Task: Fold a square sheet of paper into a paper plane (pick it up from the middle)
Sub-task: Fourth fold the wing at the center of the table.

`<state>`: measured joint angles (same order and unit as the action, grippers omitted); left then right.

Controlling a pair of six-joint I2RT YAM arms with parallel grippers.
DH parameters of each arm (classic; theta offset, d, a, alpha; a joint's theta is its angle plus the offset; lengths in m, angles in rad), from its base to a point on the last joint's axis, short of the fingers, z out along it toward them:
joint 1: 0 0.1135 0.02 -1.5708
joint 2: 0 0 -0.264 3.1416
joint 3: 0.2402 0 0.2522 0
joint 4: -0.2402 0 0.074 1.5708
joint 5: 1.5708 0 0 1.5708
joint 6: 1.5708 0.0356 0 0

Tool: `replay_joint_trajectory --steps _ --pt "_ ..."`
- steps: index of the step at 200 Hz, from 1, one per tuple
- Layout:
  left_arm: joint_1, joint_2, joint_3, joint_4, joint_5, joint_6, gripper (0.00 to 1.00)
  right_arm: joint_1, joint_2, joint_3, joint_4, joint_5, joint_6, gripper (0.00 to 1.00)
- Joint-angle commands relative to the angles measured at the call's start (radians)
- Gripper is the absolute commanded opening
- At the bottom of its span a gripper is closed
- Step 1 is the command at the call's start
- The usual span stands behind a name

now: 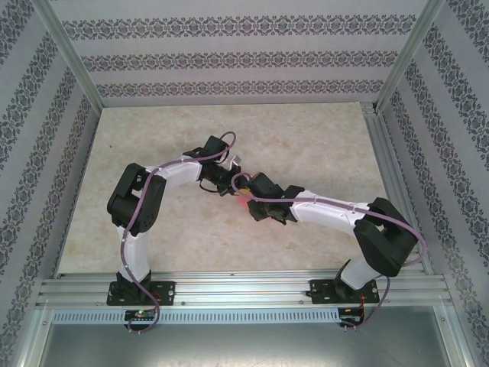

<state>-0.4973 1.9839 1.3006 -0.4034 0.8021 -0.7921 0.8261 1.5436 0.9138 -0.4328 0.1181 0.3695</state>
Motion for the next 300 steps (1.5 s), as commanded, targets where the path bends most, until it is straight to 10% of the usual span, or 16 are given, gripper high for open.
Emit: replay_joint_trajectory --steps 1,66,191,300 --pt "0.014 -0.009 0.042 -0.035 0.008 0.023 0.10 -0.029 -0.035 0.009 -0.030 -0.047 0.006 0.30" --pt "0.015 0.005 0.072 -0.093 0.023 0.060 0.10 -0.005 0.063 0.087 -0.096 0.056 -0.072 0.43" --pt "0.015 0.016 0.090 -0.136 0.008 0.085 0.10 0.079 0.145 0.157 -0.127 0.184 -0.091 0.15" --pt "0.017 0.026 0.101 -0.149 0.016 0.096 0.09 0.082 0.189 0.161 -0.124 0.224 -0.068 0.13"
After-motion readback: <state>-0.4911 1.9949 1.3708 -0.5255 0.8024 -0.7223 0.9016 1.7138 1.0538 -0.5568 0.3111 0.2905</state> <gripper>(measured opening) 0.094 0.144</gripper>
